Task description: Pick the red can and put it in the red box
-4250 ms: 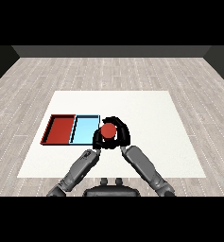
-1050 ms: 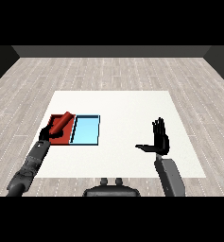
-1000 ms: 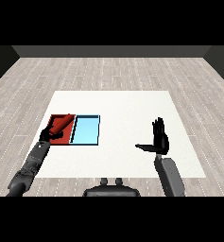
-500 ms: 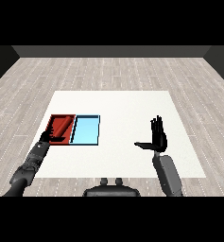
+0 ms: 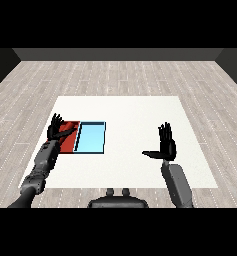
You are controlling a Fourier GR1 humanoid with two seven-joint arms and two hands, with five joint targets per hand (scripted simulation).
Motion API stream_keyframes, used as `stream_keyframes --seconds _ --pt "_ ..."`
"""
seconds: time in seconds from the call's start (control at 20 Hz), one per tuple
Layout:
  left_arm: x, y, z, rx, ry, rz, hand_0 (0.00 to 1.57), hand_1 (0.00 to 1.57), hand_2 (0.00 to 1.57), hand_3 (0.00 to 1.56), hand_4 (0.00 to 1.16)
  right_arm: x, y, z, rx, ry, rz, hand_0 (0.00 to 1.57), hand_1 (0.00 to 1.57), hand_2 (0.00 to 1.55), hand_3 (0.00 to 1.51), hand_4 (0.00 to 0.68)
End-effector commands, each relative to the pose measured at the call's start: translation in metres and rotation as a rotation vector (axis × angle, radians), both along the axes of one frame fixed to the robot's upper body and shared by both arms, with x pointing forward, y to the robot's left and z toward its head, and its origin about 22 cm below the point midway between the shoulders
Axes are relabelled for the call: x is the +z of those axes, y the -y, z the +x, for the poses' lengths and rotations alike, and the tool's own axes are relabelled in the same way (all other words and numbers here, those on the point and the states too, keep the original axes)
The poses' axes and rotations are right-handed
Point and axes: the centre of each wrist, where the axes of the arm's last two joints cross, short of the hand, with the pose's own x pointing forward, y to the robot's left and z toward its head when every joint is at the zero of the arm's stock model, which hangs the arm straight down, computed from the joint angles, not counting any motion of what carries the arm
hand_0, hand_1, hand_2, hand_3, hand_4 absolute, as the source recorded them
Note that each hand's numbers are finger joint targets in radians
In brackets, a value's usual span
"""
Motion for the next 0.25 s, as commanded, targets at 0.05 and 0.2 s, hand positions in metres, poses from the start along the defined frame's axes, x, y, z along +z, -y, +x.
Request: stream_keyframes --seconds 0.05,0.2 --pt "-0.004 0.052 0.004 -0.171 0.382 -0.255 0.00 0.00 0.00 0.00 0.00 -0.010 -0.003 -0.003 0.007 -0.007 -0.033 0.00 0.00 0.00 0.00 0.000" --pt "-0.024 0.087 -0.016 -0.251 0.409 -0.283 0.00 0.00 0.00 0.00 0.00 -0.015 0.016 -0.008 0.028 -0.004 -0.056 0.00 0.00 0.00 0.00 0.000"
